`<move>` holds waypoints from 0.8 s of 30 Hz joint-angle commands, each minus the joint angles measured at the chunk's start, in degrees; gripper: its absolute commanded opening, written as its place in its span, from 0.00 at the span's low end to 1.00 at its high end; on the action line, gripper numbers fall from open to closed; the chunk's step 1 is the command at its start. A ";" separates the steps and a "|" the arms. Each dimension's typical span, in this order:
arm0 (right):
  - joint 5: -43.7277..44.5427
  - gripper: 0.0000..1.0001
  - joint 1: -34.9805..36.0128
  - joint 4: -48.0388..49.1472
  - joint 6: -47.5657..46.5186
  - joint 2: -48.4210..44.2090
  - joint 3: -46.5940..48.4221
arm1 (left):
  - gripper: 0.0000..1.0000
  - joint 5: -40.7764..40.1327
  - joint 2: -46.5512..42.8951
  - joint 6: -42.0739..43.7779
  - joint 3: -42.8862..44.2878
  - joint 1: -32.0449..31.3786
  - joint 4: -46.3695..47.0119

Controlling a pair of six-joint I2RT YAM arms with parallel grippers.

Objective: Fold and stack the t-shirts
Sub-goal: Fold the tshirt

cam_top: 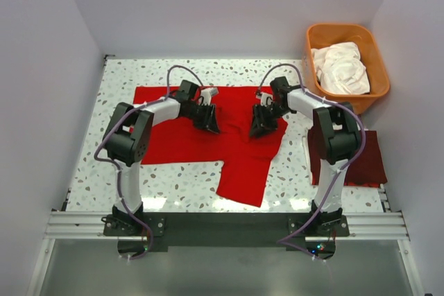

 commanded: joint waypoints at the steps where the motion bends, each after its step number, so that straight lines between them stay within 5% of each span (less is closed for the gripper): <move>1: -0.96 0.43 0.97 2.89 2.56 -0.82 -1.54 | 0.36 0.60 0.32 -1.95 2.53 -0.72 1.32; 24: -0.52 0.38 2.11 4.74 3.62 1.90 -1.10 | 0.39 -5.38 2.25 -2.30 5.44 -1.86 -1.40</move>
